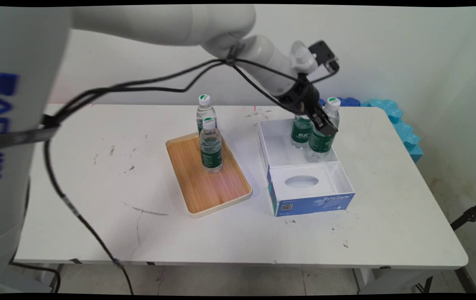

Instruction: Place the picked object on the tray

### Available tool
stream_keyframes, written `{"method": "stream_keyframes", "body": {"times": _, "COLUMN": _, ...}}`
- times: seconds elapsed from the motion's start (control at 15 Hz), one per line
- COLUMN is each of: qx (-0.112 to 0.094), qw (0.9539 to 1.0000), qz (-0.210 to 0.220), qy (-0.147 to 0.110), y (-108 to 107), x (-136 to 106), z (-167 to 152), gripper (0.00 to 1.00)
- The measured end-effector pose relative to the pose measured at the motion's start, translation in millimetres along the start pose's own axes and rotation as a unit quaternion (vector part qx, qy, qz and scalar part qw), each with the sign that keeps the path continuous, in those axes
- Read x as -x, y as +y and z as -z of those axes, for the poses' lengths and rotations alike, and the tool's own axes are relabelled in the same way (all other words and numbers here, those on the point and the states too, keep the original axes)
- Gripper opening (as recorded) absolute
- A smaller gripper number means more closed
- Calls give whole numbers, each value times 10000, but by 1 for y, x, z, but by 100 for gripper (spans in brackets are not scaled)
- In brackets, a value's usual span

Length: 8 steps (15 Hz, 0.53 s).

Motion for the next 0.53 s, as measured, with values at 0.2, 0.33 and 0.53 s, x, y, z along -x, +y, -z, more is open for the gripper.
{"method": "stream_keyframes", "body": {"times": 0.2, "qx": -59, "qw": 9999, "qz": 26, "qy": 154, "y": 2, "x": -3, "z": 33, "gripper": 0}}
{"method": "stream_keyframes", "body": {"times": 0.33, "qx": -98, "qw": 9996, "qz": 34, "qy": 277, "y": 4, "x": -1, "z": 61, "gripper": 0}}
{"method": "stream_keyframes", "body": {"times": 0.53, "qx": -128, "qw": 9992, "qz": 45, "qy": 385, "y": 9, "x": 13, "z": 100, "gripper": 0}}
